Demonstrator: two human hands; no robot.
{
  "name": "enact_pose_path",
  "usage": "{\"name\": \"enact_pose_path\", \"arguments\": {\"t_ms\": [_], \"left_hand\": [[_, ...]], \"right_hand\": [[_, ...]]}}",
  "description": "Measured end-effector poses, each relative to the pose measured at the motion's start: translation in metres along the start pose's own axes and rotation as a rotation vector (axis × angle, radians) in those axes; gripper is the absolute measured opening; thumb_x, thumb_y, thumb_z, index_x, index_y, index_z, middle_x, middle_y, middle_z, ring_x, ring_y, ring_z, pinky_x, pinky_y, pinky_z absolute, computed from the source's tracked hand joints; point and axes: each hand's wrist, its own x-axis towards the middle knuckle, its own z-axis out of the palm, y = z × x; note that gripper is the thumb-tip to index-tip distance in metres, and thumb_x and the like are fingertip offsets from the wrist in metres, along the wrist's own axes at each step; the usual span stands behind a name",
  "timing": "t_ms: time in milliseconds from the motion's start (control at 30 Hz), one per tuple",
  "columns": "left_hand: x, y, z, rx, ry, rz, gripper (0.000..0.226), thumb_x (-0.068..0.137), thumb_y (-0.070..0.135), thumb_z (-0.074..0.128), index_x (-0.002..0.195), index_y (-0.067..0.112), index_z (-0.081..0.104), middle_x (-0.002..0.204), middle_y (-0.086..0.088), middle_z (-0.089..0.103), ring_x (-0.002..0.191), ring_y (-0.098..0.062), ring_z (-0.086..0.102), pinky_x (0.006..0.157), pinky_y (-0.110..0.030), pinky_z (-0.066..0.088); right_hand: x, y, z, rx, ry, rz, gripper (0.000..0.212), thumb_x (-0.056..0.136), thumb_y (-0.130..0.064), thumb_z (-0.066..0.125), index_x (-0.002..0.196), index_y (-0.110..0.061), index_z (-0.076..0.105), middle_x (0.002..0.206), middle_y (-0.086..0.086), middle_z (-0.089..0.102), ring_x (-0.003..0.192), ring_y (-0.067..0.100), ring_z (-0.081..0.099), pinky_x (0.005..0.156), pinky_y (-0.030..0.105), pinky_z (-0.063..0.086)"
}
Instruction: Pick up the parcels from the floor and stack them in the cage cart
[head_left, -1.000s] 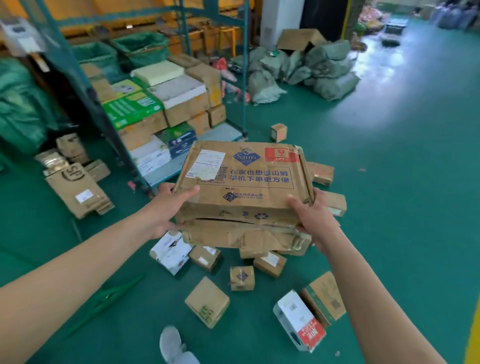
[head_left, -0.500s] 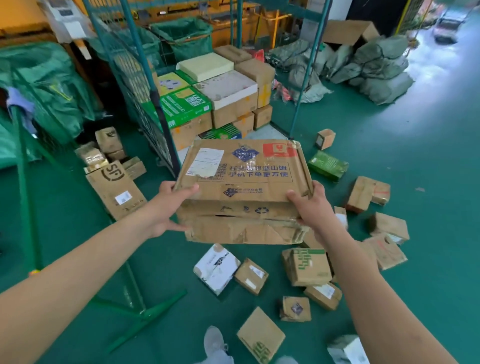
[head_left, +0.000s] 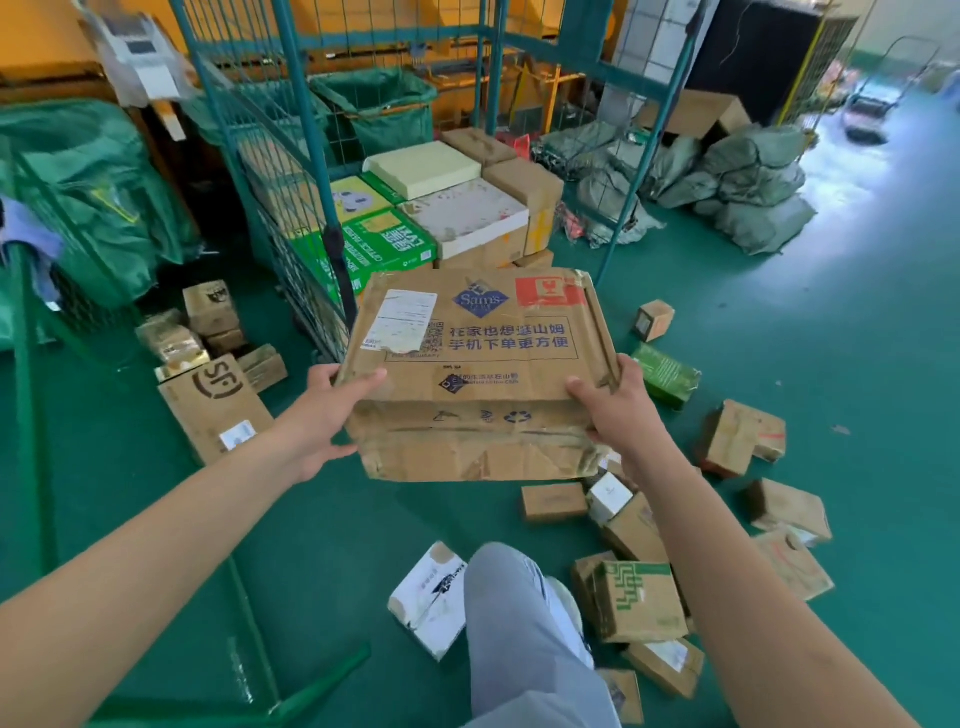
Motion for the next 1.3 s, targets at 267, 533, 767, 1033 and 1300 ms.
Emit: {"name": "enact_pose_path", "arguments": {"t_ms": [267,533,767,1033,1300], "left_hand": [[0.073,0.043,0.013,0.02,0.047,0.032,0.076,0.087,0.06,0.072,0.146,0.034,0.032,0.131,0.0,0.059,0.117,-0.024,0.058,0.115,-0.053,0.035],[0.215,0.114,0.072,0.017,0.099,0.009,0.08,0.085,0.06,0.074,0.147,0.034,0.032,0.134,0.0,0.059,0.12,-0.023,0.058,0.115,-0.052,0.038],[0.326,0.205,0.144,0.025,0.156,-0.062,0.089,0.086,0.053,0.075,0.155,0.031,0.023,0.153,-0.001,0.041,0.134,-0.027,0.047,0.117,-0.052,0.036],[0.415,0.27,0.145,-0.1,0.213,-0.069,0.079,0.087,0.052,0.076,0.149,0.03,0.032,0.138,0.002,0.053,0.123,-0.022,0.053,0.102,-0.044,0.043],[0.515,0.313,0.125,-0.192,0.303,-0.1,0.058,0.093,0.045,0.073,0.135,0.025,0.037,0.122,-0.006,0.065,0.106,-0.025,0.066,0.089,-0.041,0.053]], "right_hand": [[0.087,-0.026,0.016,0.04,-0.015,-0.017,0.073,0.096,-0.037,0.069,0.156,-0.029,0.027,0.13,-0.003,0.055,0.109,0.022,0.063,0.098,0.052,0.056],[0.272,-0.042,0.014,0.088,-0.088,0.025,0.073,0.098,-0.033,0.069,0.157,-0.029,0.027,0.131,-0.003,0.055,0.105,0.018,0.062,0.099,0.052,0.055],[0.431,-0.085,-0.009,0.08,-0.145,0.084,0.067,0.099,-0.029,0.068,0.155,-0.026,0.03,0.116,-0.007,0.057,0.1,0.018,0.062,0.098,0.051,0.055],[0.546,-0.158,0.003,0.029,-0.207,-0.016,0.056,0.1,-0.024,0.065,0.147,-0.024,0.037,0.109,-0.011,0.058,0.098,0.018,0.063,0.092,0.045,0.055],[0.653,-0.214,0.055,-0.04,-0.254,-0.066,0.067,0.095,-0.021,0.068,0.152,-0.025,0.034,0.129,-0.001,0.06,0.111,0.025,0.064,0.101,0.053,0.054]]}}
